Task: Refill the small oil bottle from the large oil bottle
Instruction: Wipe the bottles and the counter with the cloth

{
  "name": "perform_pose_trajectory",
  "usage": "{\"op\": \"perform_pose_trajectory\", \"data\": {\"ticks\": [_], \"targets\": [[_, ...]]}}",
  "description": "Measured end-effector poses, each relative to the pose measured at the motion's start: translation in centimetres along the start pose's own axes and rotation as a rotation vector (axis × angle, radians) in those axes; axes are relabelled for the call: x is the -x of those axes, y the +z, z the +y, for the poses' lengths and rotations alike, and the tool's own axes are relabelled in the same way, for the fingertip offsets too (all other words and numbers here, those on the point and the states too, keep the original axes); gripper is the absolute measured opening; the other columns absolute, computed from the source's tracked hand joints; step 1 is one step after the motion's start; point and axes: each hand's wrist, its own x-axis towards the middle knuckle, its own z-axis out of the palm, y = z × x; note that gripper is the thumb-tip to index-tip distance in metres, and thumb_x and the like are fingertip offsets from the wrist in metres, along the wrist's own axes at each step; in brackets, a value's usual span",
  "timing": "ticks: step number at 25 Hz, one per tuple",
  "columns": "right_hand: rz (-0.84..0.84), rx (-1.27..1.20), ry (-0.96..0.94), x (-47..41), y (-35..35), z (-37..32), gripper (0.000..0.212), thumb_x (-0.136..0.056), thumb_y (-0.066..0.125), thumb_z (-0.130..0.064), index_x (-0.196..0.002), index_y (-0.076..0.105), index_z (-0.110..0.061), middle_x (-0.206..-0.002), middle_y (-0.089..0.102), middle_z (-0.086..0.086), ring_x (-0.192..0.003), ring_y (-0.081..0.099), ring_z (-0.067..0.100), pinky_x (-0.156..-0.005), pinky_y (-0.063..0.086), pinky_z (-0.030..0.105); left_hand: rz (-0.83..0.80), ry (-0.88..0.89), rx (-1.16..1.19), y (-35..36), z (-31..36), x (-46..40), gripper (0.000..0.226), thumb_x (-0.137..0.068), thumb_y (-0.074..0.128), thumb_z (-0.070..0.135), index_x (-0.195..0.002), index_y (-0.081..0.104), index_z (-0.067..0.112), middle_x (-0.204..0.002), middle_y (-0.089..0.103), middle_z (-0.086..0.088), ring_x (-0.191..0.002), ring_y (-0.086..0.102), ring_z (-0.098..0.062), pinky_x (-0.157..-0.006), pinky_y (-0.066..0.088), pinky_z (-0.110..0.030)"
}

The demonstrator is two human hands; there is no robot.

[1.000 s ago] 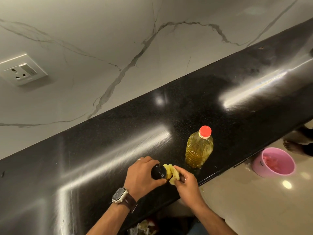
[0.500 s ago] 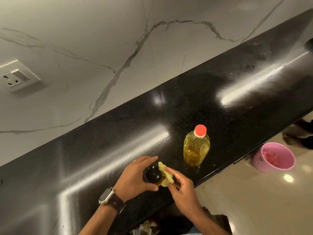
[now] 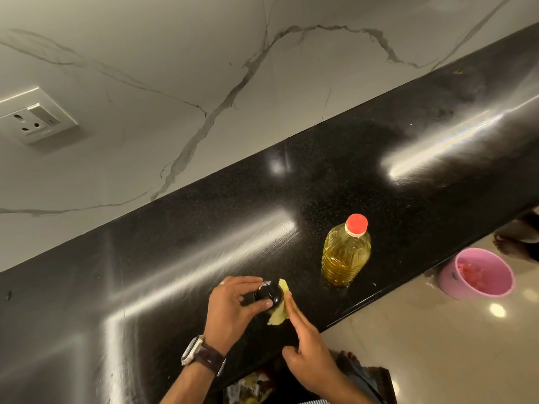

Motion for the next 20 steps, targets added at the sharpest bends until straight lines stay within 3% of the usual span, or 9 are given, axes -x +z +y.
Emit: {"op": "perform_pose_trajectory", "data": {"ticks": [1, 4, 7, 9, 12, 14, 15, 18, 20], "targets": [[0.014, -0.003, -0.022, 0.3, 0.0, -0.1, 0.106, -0.083, 0.054, -0.009, -0.155, -0.002, -0.061, -0.165, 0.003, -0.039, -0.140, 0.040, -0.006, -0.107, 0.039, 0.014, 0.006, 0.002, 0.000, 0.0, 0.1, 0.0, 0.037, -0.071, 0.093, 0.032, -0.104, 0.080, 0.043, -0.108, 0.073, 0.030, -0.102, 0.061, 0.001, -0.080, 0.055, -0.033], [0.043, 0.057, -0.056, -1.0, -0.9, -1.4, 0.107, -0.080, 0.055, -0.010, -0.158, 0.001, -0.058, -0.162, 0.010, -0.043, -0.147, 0.014, -0.020, -0.119, 0.022, 0.011, 0.013, 0.018, -0.002, 0.0, 0.1, 0.0, 0.042, -0.070, 0.094, 0.033, -0.104, 0.075, 0.049, -0.106, 0.073, 0.032, -0.099, 0.062, -0.001, -0.080, 0.054, -0.034], [0.028, 0.117, -0.038, -3.3, -2.2, -3.3, 0.096, -0.080, 0.060, -0.005, -0.160, 0.021, -0.041, -0.156, 0.041, -0.018, -0.145, 0.037, 0.001, -0.116, 0.032, 0.016, 0.015, 0.035, -0.018, -0.2, 0.1, 0.0, 0.047, -0.070, 0.094, 0.034, -0.103, 0.070, 0.057, -0.103, 0.071, 0.038, -0.100, 0.061, -0.002, -0.083, 0.053, -0.036], [0.033, 0.109, -0.011, -3.3, -2.3, -3.5, 0.092, -0.079, 0.060, -0.001, -0.157, 0.030, -0.039, -0.149, 0.050, -0.010, -0.141, 0.046, 0.011, -0.115, 0.039, 0.024, 0.014, 0.037, -0.027, 0.0, -0.2, 0.1, 0.046, -0.069, 0.094, 0.034, -0.103, 0.071, 0.056, -0.104, 0.071, 0.037, -0.102, 0.060, -0.004, -0.085, 0.053, -0.040], [0.013, 0.015, 0.078, -1.3, -0.8, -2.6, 0.104, -0.081, 0.060, -0.005, -0.160, 0.012, -0.051, -0.160, 0.032, -0.021, -0.149, 0.028, -0.002, -0.122, 0.028, 0.024, 0.033, 0.031, -0.037, 0.1, -0.2, 0.1, 0.044, -0.070, 0.093, 0.036, -0.103, 0.071, 0.055, -0.106, 0.072, 0.036, -0.103, 0.059, -0.006, -0.086, 0.052, -0.042], [0.024, -0.018, 0.047, -0.3, -0.1, -2.5, 0.108, -0.079, 0.059, -0.011, -0.159, 0.000, -0.055, -0.164, 0.013, -0.034, -0.144, 0.010, -0.024, -0.119, 0.013, 0.013, 0.049, 0.039, -0.031, 0.2, -0.2, 0.2, 0.043, -0.071, 0.092, 0.038, -0.104, 0.071, 0.055, -0.106, 0.071, 0.038, -0.101, 0.059, -0.005, -0.085, 0.051, -0.041], [0.031, -0.003, 0.008, -0.5, -0.3, -2.9, 0.107, -0.079, 0.058, -0.013, -0.159, 0.002, -0.055, -0.164, 0.011, -0.037, -0.143, 0.008, -0.026, -0.118, 0.011, 0.011, 0.055, 0.037, -0.031, 0.2, -0.2, 0.2, 0.043, -0.071, 0.091, 0.039, -0.105, 0.071, 0.054, -0.105, 0.070, 0.039, -0.100, 0.059, -0.004, -0.085, 0.051, -0.039], [-0.001, 0.182, -0.137, -3.2, -3.0, -4.9, 0.090, -0.079, 0.057, -0.009, -0.160, 0.030, -0.038, -0.162, 0.035, -0.021, -0.148, 0.029, -0.008, -0.124, 0.026, 0.021, 0.056, 0.035, -0.032, 0.4, -0.4, 0.3, 0.041, -0.072, 0.092, 0.038, -0.106, 0.074, 0.051, -0.100, 0.071, 0.037, -0.097, 0.060, -0.004, -0.082, 0.052, -0.039], [-0.106, 0.359, -0.170, -5.6, -4.9, -6.4, 0.075, -0.078, 0.062, -0.011, -0.150, 0.047, -0.030, -0.147, 0.055, -0.011, -0.135, 0.051, 0.006, -0.116, 0.043, 0.032, 0.052, 0.029, -0.040, 0.4, -0.6, 0.3, 0.039, -0.072, 0.092, 0.038, -0.106, 0.077, 0.049, -0.099, 0.073, 0.035, -0.100, 0.057, -0.006, -0.083, 0.050, -0.042]]}}
